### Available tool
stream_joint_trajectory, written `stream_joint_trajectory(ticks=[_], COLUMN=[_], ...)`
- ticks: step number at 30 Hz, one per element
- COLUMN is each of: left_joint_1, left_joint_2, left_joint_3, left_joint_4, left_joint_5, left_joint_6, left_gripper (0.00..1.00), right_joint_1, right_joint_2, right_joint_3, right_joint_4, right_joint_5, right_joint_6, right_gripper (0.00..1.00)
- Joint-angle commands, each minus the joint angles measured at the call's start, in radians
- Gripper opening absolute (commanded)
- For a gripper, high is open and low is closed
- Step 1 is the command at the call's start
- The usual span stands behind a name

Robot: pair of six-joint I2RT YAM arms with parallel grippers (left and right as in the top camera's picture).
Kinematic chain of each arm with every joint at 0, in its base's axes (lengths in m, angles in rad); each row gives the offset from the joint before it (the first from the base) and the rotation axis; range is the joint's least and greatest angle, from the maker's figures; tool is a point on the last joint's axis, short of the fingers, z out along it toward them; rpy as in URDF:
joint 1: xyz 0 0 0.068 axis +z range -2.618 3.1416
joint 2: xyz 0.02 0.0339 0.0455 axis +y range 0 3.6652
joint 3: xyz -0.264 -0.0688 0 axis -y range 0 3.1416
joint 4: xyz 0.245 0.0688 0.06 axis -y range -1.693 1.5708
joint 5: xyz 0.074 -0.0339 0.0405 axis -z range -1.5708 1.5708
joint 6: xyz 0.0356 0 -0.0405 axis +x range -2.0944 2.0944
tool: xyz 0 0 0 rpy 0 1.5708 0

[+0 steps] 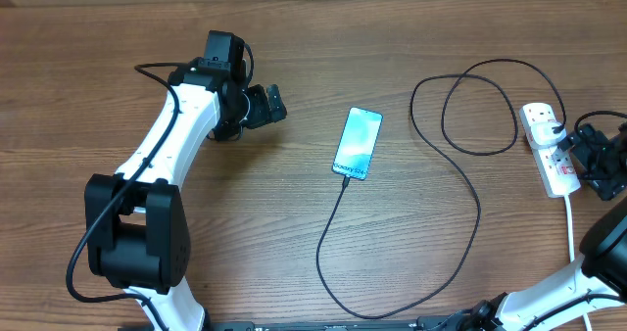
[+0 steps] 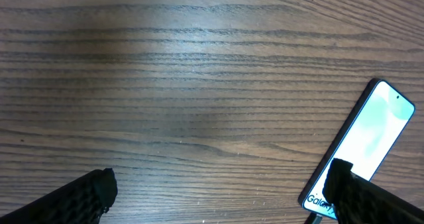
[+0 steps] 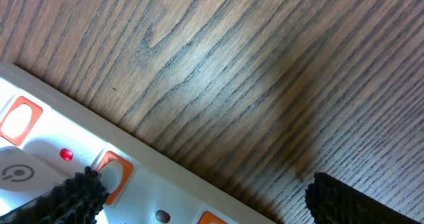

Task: Plug charger to phone and switch on socket

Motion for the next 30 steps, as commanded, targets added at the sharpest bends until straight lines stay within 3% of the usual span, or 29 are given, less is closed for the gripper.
stream_joint_trajectory(ticks=[1,4,8,17,21,30], left_joint_1=[0.000,0.000,0.000,0.000,0.000,0.000], left_joint_2=[-0.025,-0.025,-0.025,-0.025,-0.025,-0.025], left_joint_3=[0.001,0.001,0.001,0.001,0.001,0.001], left_joint_4=[0.002,0.001,0.001,0.002,0.002,0.001], left_joint_5=[-0.006,-0.006,-0.006,-0.006,-0.006,-0.005], left_joint_6=[0.019,0.019,0.019,0.019,0.018,0.019], left_gripper=[1.00,1.00,1.00,0.99,1.00,0.99], right_joint_1=[0.020,0.022,0.020,0.002,0.019,0.142], right_joint_2=[0.056,0.056,0.054,-0.155,-0.241,-0.274], right_joint_3=[-0.018,-0.018,-0.016,-0.014,-0.015,-0.017], right_joint_4=[-0.032,-0.039,-0.072,-0.087,-0.098,-0.171], right_joint_5=[-0.002,-0.002,0.007,0.064,-0.039,-0.085], right_joint_6=[-0.031,-0.031,-0.014,0.042,0.026,0.002], right_gripper=[0.99,0.98,0.83,0.92,0.93,0.93])
